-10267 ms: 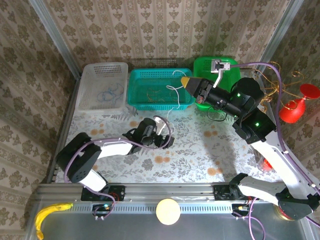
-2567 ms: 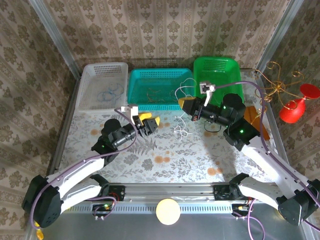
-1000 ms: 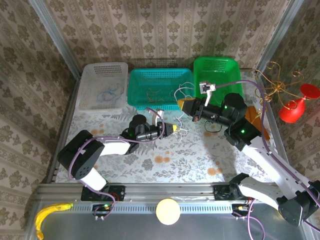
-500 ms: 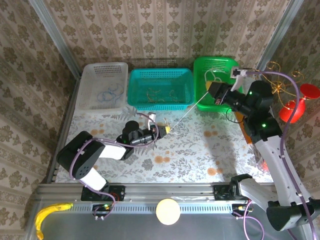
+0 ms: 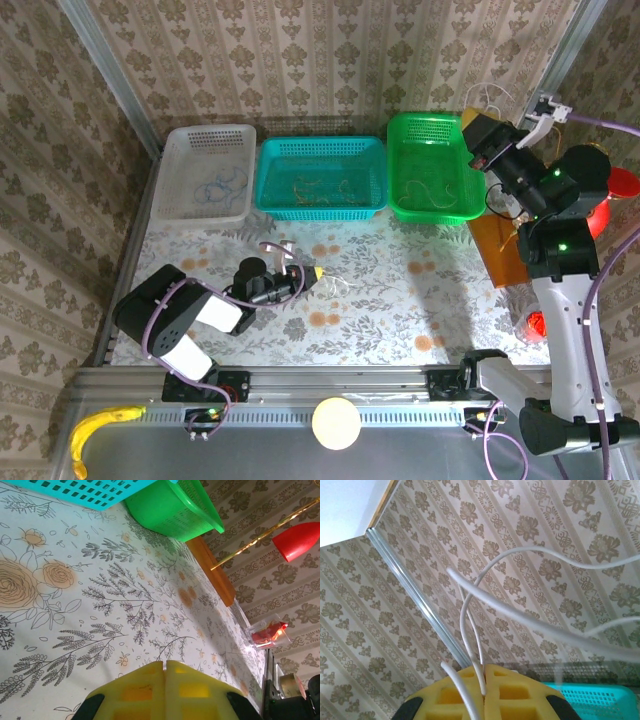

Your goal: Untangle the cables

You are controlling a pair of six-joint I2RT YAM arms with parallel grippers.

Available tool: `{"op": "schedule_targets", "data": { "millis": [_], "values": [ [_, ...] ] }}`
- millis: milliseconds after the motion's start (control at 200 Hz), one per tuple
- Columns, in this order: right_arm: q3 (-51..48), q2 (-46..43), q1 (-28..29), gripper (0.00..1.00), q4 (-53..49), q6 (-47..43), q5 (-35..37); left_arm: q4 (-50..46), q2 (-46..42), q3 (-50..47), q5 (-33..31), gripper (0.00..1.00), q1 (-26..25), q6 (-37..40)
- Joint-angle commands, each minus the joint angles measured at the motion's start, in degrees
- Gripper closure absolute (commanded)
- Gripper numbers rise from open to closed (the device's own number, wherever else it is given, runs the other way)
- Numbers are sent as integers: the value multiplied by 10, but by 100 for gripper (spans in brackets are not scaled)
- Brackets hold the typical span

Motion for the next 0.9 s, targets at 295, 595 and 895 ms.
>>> {"op": "schedule_targets", "data": {
  "millis": [295,595,895],
  "values": [
    [-29,39,11,100,35,15,-23,-8,-43,24,4,100,4,-40],
    [-20,111,73,100,-11,-81,68,-250,-201,85,-37,100,-6,16],
    [18,230,117,100,-57,-173,224,-501,-393,132,-160,100,4,64]
  ]
}}
